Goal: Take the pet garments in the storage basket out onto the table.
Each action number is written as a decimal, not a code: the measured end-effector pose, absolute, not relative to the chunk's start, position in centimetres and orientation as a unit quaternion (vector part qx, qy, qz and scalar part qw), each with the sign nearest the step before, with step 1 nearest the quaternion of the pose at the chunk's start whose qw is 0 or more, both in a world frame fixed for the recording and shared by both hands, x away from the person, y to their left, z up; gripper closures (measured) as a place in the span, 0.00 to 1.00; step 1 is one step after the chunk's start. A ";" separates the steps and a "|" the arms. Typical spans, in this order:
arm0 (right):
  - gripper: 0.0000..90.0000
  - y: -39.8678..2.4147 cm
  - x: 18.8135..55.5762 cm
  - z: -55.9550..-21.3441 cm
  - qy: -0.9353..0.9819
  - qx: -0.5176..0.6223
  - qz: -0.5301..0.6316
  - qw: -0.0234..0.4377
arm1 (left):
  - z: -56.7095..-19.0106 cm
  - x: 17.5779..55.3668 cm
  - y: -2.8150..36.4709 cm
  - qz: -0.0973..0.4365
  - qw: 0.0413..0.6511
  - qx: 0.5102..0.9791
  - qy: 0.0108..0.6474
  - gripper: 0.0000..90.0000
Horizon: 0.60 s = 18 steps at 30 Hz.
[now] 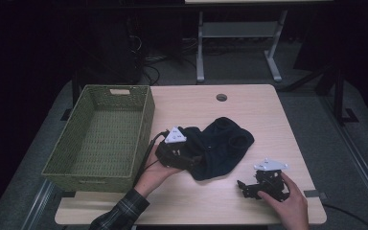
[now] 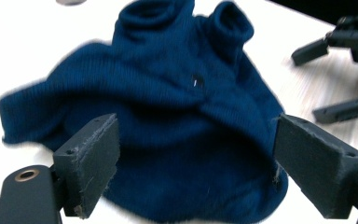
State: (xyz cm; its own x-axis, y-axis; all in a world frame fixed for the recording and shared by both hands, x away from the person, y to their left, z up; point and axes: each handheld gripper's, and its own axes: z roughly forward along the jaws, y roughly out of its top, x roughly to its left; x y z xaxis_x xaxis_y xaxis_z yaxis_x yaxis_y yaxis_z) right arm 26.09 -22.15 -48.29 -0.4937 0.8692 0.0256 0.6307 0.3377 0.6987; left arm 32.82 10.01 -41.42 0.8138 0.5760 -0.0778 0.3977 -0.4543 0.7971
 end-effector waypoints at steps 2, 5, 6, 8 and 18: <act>0.01 -22.1 26.1 -48.3 0.797 0.471 0.332 0.179 | -42.0 32.5 10.4 0.099 0.430 0.849 0.292 0.16; 0.01 -22.1 26.1 -48.3 0.798 0.471 0.332 0.179 | -42.8 32.0 10.8 0.095 0.423 0.851 0.297 0.16; 0.01 -22.1 26.1 -48.3 0.797 0.471 0.332 0.179 | -43.0 31.8 10.9 0.094 0.419 0.853 0.297 0.16; 0.01 -22.1 26.1 -48.3 0.798 0.471 0.332 0.179 | -43.5 31.5 11.0 0.087 0.412 0.857 0.297 0.15; 0.01 -22.1 26.1 -48.3 0.798 0.470 0.332 0.179 | -45.7 30.8 11.4 0.084 0.368 0.875 0.301 0.14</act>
